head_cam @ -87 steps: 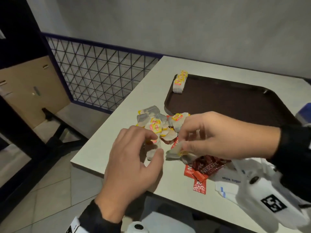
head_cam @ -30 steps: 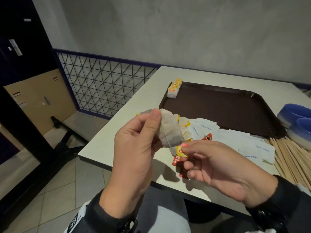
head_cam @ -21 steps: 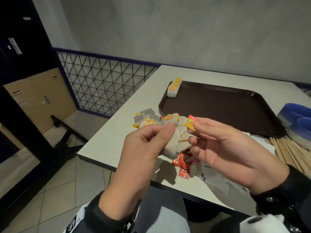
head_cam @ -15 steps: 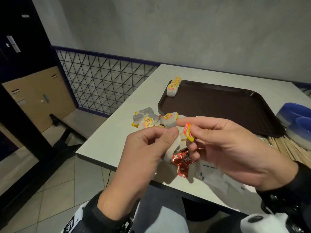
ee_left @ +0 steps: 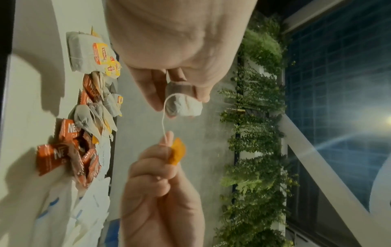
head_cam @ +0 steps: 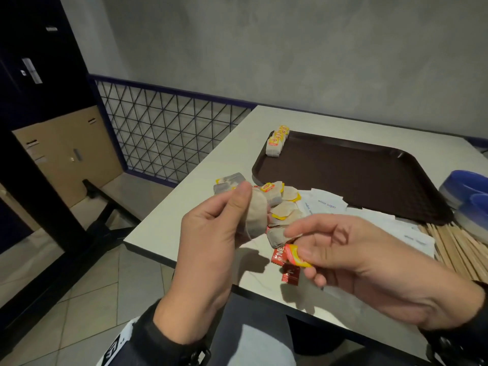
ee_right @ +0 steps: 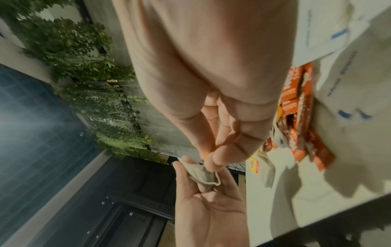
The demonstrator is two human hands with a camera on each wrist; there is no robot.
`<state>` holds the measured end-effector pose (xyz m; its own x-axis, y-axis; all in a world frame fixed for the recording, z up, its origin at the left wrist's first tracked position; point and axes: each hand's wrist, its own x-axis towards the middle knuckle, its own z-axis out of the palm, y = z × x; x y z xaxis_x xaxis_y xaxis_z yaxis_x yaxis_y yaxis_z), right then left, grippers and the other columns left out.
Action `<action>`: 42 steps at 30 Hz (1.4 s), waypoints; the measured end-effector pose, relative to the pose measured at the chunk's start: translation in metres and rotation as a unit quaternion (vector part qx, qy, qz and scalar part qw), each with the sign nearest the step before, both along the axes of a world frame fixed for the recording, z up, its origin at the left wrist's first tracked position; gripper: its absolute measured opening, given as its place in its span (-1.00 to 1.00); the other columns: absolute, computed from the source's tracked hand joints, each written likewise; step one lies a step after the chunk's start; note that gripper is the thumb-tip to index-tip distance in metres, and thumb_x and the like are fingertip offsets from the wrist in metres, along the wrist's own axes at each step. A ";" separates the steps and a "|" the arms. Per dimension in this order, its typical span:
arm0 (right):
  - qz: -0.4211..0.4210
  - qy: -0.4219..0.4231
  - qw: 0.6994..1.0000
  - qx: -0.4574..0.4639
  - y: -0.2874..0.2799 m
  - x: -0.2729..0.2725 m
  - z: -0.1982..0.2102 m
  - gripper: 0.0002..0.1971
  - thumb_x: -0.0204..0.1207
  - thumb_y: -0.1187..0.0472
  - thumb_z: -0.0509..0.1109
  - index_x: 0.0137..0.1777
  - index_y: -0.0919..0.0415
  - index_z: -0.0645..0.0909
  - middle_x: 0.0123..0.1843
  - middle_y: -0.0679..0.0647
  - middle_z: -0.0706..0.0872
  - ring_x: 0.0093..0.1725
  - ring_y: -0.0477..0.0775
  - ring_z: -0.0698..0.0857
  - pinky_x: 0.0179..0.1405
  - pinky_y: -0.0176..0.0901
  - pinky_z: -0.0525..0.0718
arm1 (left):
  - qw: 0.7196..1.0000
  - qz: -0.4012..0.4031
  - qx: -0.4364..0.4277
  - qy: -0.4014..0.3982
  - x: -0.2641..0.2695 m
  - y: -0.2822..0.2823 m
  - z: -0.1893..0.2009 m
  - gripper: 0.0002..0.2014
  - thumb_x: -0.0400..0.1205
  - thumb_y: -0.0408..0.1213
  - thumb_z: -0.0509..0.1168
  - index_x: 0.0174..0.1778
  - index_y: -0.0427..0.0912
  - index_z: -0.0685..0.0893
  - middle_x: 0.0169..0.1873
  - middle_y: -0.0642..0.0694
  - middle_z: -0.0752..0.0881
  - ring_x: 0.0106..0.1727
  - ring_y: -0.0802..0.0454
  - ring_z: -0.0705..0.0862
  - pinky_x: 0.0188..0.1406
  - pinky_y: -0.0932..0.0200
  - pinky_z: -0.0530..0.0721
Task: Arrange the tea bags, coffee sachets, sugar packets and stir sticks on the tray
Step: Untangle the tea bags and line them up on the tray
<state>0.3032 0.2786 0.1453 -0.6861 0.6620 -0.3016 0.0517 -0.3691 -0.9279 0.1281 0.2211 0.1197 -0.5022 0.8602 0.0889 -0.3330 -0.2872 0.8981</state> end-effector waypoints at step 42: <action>-0.104 0.088 0.985 -0.105 0.001 -0.015 -0.005 -0.81 0.40 0.42 0.44 -0.03 0.31 0.82 -0.26 0.17 0.68 -0.41 0.00 0.57 -0.57 -0.26 0.56 | 0.997 -0.079 -0.012 0.002 0.009 -0.012 -0.006 -0.73 0.45 -0.05 0.47 -0.26 -0.21 0.87 -0.50 -0.12 0.64 -0.47 0.14 0.60 -0.39 0.32 0.60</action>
<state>0.2880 0.2796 0.1406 -0.5963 0.7295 -0.3351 -0.2009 -0.5397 -0.8175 0.1374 0.2089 0.1139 -0.3602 0.9303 0.0693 -0.3696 -0.2105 0.9050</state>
